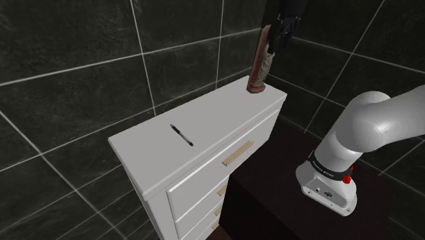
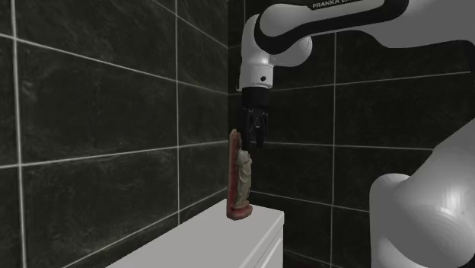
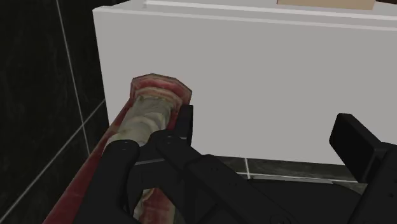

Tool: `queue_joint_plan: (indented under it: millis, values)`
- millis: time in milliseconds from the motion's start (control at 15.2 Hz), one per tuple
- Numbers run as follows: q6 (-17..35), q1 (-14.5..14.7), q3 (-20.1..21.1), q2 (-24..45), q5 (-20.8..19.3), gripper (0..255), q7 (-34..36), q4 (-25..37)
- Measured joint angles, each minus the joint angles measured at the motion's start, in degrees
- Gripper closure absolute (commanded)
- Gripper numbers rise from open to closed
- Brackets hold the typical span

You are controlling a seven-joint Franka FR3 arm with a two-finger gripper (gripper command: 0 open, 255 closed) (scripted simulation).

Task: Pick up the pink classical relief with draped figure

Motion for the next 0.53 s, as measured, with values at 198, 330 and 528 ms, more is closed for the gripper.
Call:
queue_joint_plan:
  millis: [198,330,528]
  values:
    - [-0.67,-0.84,-0.80,2.61,-0.13,0,0.57,2.85]
    - [-1.42,-2.04,-2.09,6.11,-0.32,0,1.32,6.45]
    - [-2.85,-3.85,-4.13,11.26,-0.38,0,2.62,11.89]
